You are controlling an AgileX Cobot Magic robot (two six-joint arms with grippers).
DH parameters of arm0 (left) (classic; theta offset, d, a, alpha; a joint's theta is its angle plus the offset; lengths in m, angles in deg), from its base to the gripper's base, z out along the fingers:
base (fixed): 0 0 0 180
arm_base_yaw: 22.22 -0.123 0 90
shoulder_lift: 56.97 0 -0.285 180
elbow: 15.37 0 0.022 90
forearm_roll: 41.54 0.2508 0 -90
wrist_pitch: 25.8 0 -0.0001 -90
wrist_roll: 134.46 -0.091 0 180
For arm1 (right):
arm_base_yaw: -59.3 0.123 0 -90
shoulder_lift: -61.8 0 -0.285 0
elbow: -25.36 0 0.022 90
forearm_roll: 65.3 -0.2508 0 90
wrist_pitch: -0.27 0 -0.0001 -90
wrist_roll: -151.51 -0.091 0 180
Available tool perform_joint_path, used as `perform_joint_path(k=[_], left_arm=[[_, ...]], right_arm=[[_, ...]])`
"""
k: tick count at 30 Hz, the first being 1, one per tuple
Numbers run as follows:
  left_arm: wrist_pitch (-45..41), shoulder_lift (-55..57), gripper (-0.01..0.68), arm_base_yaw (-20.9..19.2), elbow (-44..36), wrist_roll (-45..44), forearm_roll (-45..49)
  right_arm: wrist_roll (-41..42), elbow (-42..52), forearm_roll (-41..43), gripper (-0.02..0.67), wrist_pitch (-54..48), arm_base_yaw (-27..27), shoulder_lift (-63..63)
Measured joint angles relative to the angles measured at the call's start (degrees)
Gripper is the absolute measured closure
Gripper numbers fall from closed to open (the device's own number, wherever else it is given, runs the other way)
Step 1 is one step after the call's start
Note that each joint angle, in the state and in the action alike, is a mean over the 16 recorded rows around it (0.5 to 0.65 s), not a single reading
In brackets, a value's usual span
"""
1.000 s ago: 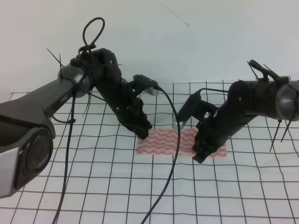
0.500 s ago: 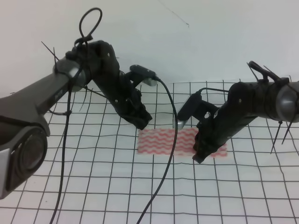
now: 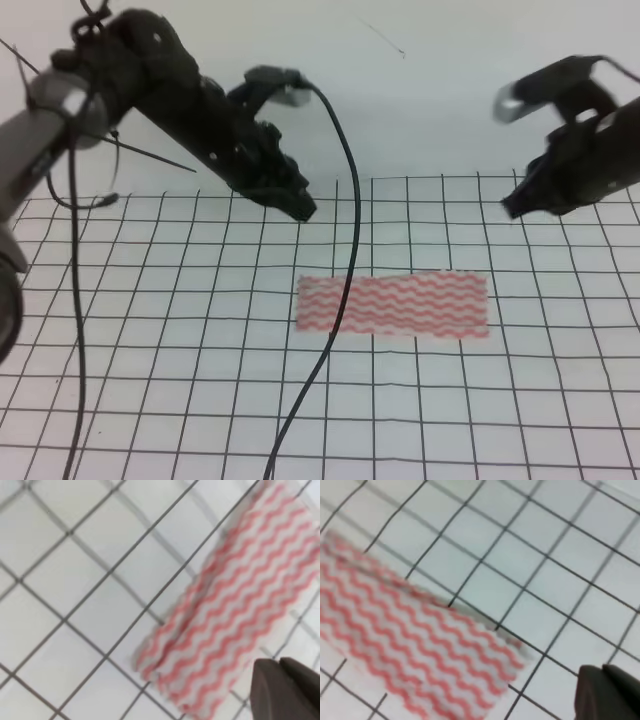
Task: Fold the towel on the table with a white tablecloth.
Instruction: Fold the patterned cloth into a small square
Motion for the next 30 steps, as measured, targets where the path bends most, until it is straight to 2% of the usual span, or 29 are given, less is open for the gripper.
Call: perform_joint_path(k=[7,15,24,30], left_arm=[[-0.9,-6.4,0.673,-0.7,-0.3,-0.3,-2.0],[0.9,-17.3,0.673,-0.7,-4.8,0.5,-1.1],[16.9,-34.3,0.673,-0.4,-26.3,0.5,-0.3],[28.3,-40.4,0.671,-0.2,-40.6,0.1,-1.1]], right_arm=[[-0.7,1.9,-4.6,0.650,-0.3,-4.5,-3.7],[0.4,3.9,-7.3,0.650,1.0,-5.4,-6.3],[0.6,4.0,-11.3,0.650,0.6,-5.4,-6.8],[-0.2,4.0,-13.9,0.633,-1.5,-5.4,-5.3]])
